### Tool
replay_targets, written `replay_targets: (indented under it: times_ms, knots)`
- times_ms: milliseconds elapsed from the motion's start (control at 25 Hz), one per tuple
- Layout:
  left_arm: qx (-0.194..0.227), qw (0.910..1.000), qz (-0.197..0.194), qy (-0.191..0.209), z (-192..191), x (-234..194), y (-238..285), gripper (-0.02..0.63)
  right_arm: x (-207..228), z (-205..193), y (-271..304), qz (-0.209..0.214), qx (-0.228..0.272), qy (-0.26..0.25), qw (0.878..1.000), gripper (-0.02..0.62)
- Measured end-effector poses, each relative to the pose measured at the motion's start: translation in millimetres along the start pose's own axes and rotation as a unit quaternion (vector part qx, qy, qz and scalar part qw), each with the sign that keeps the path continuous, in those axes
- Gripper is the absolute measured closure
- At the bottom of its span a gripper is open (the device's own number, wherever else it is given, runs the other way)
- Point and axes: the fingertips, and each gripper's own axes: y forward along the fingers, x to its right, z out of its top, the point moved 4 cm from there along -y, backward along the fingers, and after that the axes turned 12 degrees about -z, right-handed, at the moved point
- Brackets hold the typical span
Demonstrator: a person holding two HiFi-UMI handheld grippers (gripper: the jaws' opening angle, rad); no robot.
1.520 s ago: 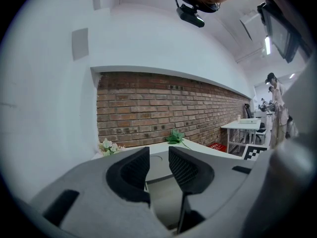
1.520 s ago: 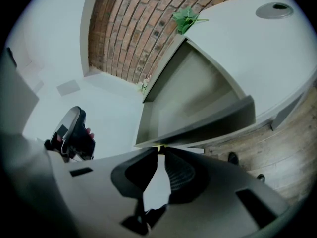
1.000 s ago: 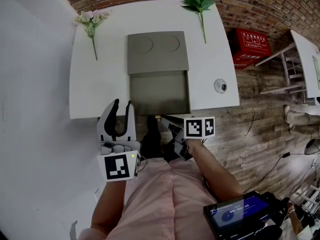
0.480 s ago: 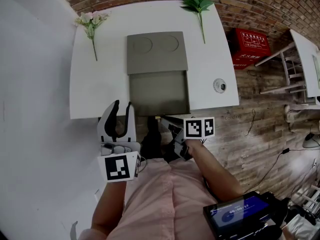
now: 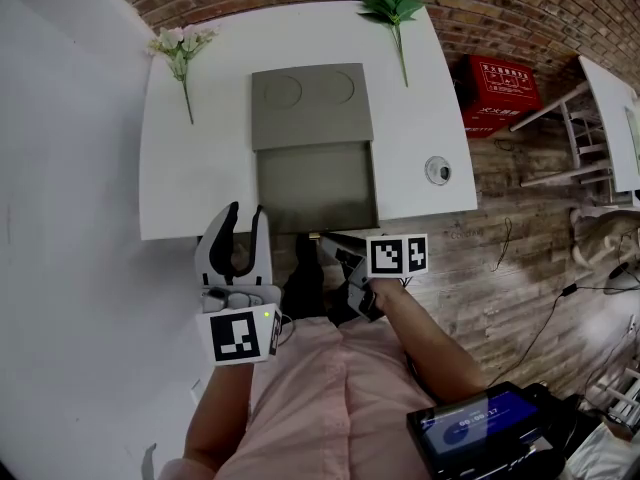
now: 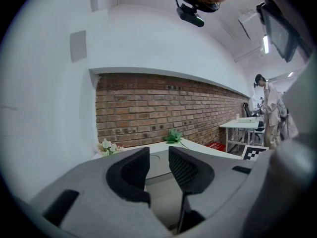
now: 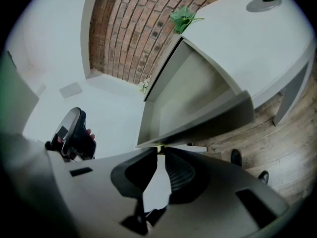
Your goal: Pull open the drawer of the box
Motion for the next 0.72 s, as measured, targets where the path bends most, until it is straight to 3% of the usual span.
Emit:
replay_targets:
  times_ms: [120,280,520,640,720]
  knots:
    - [0.001,1.0000,0.000,0.001,-1,0,1,0.479,0,1,2,-0.001,0.006,-0.008,1.000,0.529]
    - [0.000,1.0000,0.001,0.001,0,3,0,0.479,5,1,-4,-0.008,0.010,-0.012,1.000,0.453]
    - [0.021,0.9997,-0.002,-0.013,16,14,3,0.479,20,-13,-40,-0.023,0.011,-0.006,1.000,0.423]
    - [0.046,0.9989,0.002,-0.004,36,19,4,0.479,18,-10,-76,-0.021,0.044,-0.007,0.999,0.426]
    - [0.065,0.9979,0.000,0.001,54,21,4,0.479,4,9,-106,-0.026,0.090,-0.037,0.995,0.443]
